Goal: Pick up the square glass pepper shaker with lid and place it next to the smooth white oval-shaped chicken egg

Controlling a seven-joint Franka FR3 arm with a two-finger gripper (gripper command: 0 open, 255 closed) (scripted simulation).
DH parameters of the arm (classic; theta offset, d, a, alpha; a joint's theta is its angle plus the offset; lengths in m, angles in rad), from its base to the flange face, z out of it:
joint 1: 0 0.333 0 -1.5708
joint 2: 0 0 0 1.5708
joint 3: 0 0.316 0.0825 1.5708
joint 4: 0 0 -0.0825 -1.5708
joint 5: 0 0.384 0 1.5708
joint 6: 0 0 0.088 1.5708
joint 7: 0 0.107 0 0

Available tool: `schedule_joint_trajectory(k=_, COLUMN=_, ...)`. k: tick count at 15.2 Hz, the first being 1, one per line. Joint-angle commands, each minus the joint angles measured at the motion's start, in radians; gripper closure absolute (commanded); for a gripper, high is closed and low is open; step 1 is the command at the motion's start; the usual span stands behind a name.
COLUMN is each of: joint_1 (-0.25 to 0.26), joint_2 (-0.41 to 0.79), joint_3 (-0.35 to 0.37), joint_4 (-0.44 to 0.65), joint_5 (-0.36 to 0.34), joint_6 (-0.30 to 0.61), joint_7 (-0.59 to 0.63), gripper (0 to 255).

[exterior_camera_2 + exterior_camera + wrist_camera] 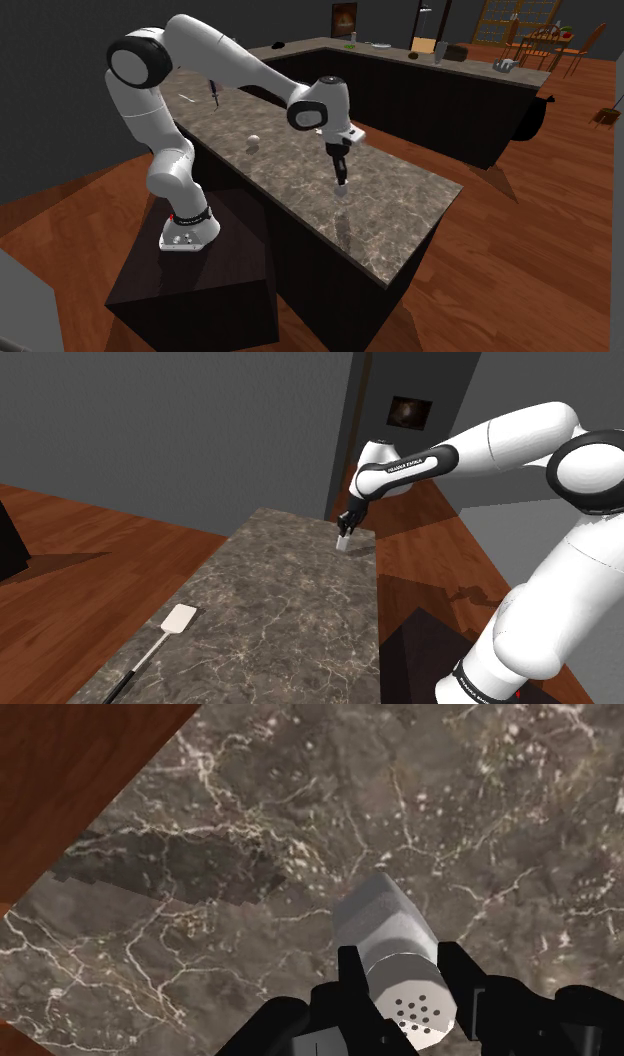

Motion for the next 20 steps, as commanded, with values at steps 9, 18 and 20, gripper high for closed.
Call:
schedule_joint_trajectory(k=9, joint_1=0.002, joint_2=-0.053, joint_3=0.005, joint_4=0.083, joint_5=-0.01, joint_6=-0.137, joint_7=0.011, gripper=255)
schedule_joint_trajectory(k=18, joint_1=0.002, joint_2=-0.082, joint_3=0.007, joint_4=0.176, joint_5=-0.014, joint_6=-0.257, joint_7=0.015, gripper=255)
schedule_joint_trajectory(k=20, joint_1=0.002, joint_2=-0.086, joint_3=0.008, joint_4=0.199, joint_5=-0.015, joint_6=-0.284, joint_7=0.015, gripper=255)
